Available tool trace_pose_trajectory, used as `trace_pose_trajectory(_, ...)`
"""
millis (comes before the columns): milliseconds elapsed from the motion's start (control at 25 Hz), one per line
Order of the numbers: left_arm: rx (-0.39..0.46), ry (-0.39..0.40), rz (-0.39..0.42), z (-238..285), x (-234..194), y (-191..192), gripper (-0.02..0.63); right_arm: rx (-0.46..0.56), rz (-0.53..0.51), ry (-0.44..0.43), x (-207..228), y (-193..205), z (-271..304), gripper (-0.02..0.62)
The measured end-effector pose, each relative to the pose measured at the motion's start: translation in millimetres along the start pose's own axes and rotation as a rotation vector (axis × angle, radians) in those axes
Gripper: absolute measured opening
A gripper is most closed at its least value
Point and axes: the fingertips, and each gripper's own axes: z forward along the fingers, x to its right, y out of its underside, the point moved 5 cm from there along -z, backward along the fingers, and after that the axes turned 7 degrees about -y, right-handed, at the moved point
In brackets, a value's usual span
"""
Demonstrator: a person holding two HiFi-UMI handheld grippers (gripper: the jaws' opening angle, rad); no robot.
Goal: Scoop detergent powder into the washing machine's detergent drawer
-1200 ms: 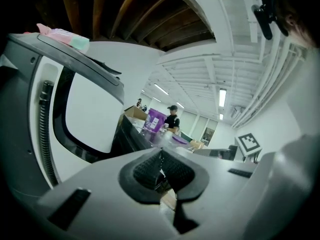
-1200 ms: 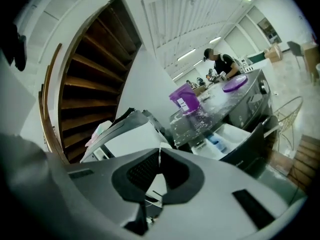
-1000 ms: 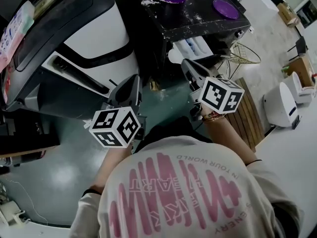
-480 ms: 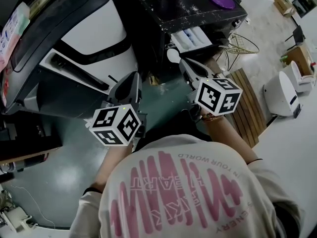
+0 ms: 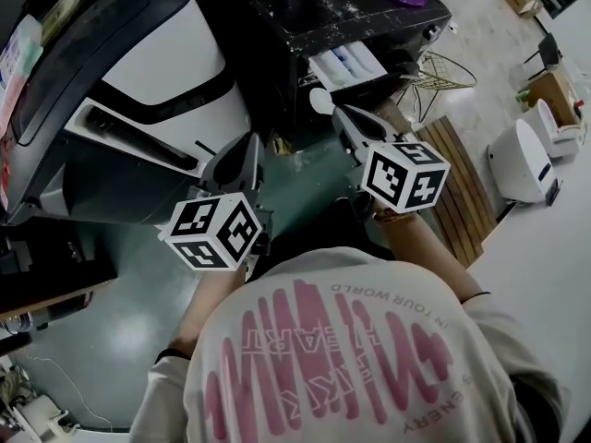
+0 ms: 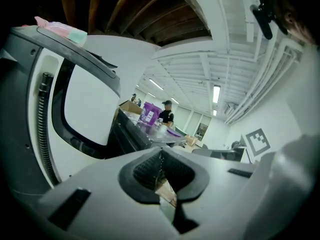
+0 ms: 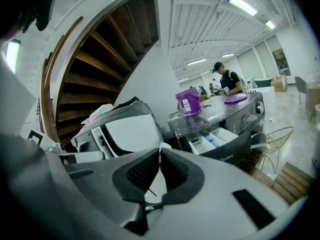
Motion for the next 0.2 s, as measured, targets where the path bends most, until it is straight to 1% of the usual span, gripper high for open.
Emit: trace_pose_trajectory(200, -0.002, 0.007, -0.005, 2.1, 0.4, 0.9, 0.002, -0.005, -0.007, 0.006, 1.7, 1.4, -0.6, 0.006)
